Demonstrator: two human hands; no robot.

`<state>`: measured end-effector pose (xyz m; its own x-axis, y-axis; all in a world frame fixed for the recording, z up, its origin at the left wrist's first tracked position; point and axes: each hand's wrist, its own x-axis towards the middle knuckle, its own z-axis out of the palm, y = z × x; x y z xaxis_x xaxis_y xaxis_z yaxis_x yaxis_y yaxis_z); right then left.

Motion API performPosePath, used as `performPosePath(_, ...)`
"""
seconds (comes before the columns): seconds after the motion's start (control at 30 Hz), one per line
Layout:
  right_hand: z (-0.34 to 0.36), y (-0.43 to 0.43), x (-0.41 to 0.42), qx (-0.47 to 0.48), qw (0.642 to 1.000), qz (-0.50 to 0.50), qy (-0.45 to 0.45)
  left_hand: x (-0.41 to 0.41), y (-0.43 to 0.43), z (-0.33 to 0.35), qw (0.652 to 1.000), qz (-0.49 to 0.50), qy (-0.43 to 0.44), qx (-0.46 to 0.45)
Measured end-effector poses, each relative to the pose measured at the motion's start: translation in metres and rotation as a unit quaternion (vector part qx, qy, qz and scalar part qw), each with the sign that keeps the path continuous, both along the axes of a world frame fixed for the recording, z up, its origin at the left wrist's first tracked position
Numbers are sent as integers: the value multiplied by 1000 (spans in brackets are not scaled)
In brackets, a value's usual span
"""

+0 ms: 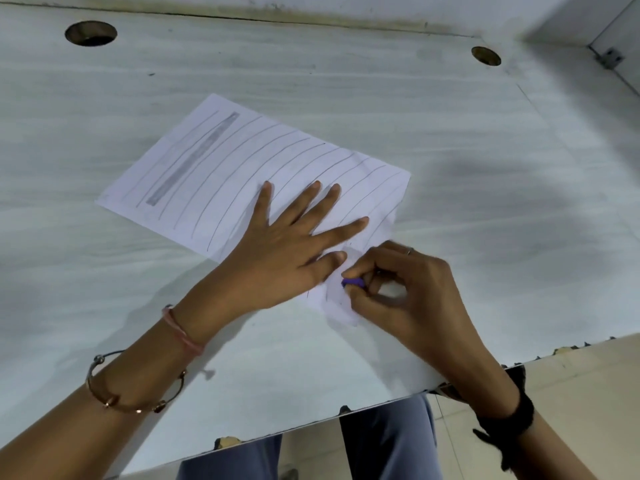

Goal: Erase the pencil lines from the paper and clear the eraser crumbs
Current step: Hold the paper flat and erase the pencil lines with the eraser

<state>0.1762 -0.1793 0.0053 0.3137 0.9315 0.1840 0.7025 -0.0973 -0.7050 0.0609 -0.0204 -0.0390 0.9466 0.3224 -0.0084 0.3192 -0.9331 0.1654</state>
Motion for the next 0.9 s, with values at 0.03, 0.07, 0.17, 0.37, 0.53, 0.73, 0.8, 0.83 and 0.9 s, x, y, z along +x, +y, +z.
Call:
performPosePath(0.03, 3, -4, -5, -11, 1000, 28, 8, -1, 0, -2, 1000, -8, -11, 20)
performPosePath(0.07, 5, -7, -7, -16, 999, 49, 15, -2, -1, -4, 999, -14, -23, 35)
performPosePath(0.17, 4, 3, 4, 4, 1000, -6, -3, -4, -2, -7, 998, -13, -39, 44)
performPosePath(0.37, 9, 0, -5, -32, 998, 53, 8, -3, -3, -9, 997, -19, -47, 56)
performPosePath(0.53, 7, 9, 7, -15, 1000, -1, -20, -4, -4, -9, 997, -11, -56, 43)
performPosePath(0.73, 6, 12, 15, -15, 999, -41, 1, -5, -4, -9, 998, -11, -58, 34)
performPosePath(0.8, 7, 11, 11, -14, 1000, -21, -12, -6, -5, -9, 997, -11, -65, 35)
performPosePath(0.83, 7, 7, 3, -24, 1000, 11, -9, -6, -4, -9, 997, -14, -64, 40)
performPosePath(0.9, 9, 1, -8, -42, 998, 53, 9, -6, -4, -12, 997, -21, -61, 50)
